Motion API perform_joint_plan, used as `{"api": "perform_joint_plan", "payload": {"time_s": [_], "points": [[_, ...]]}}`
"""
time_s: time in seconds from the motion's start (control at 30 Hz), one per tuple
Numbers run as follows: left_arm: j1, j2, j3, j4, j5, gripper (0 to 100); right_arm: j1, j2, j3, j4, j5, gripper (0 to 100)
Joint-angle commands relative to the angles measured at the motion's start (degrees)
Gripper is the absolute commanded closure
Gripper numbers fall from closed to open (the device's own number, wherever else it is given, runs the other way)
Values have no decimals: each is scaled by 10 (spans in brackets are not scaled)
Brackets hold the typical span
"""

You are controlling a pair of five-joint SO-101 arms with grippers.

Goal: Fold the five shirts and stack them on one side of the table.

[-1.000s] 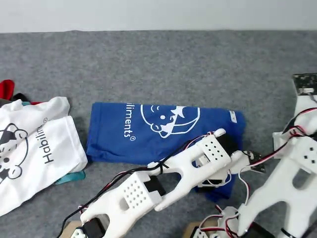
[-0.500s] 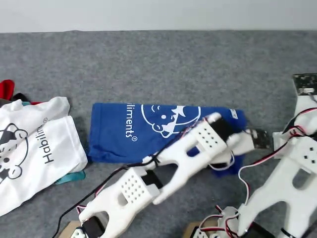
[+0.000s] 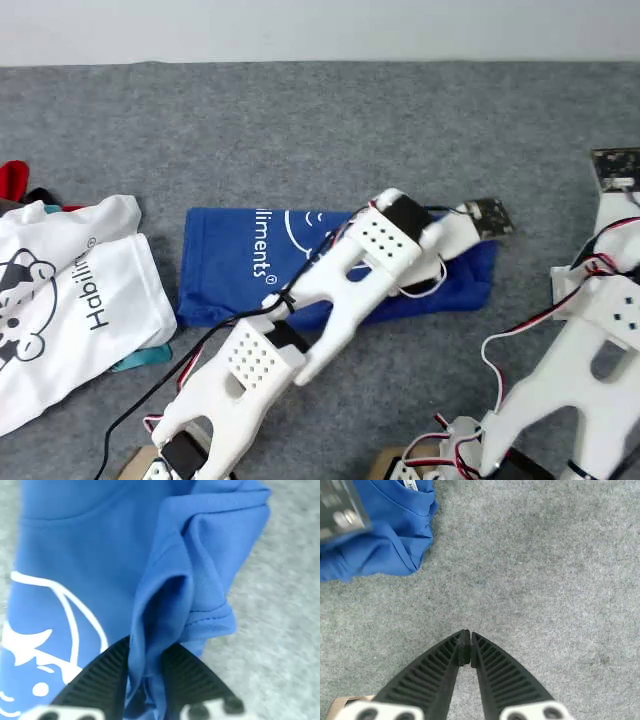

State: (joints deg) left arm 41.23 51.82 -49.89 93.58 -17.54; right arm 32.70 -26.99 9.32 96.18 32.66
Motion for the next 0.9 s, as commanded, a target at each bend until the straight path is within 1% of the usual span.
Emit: {"api": "perform_joint_plan", "payload": {"time_s": [0.0,0.1,0.17,0.23,0.43,0.6,0.77,0.87], "points": [[-9,0,-13,-24,6,938,4,-24,-32,2,-6,990],[-16,34,-13,-23,10,818,4,-26,-32,3,-6,990],[-18,47,-15,-23,32,773,4,-28,-32,3,-6,990],[-25,51,-36,-19,42,771,4,-28,-32,11,-6,990],[-45,55,-98,4,42,772,4,-28,-31,23,-6,990],[-74,60,-159,23,44,772,4,-29,-32,23,-6,990],[-92,62,-152,25,44,772,4,-29,-32,23,-6,990],[-93,57,-148,41,44,773,4,-29,-32,23,-6,990]]}}
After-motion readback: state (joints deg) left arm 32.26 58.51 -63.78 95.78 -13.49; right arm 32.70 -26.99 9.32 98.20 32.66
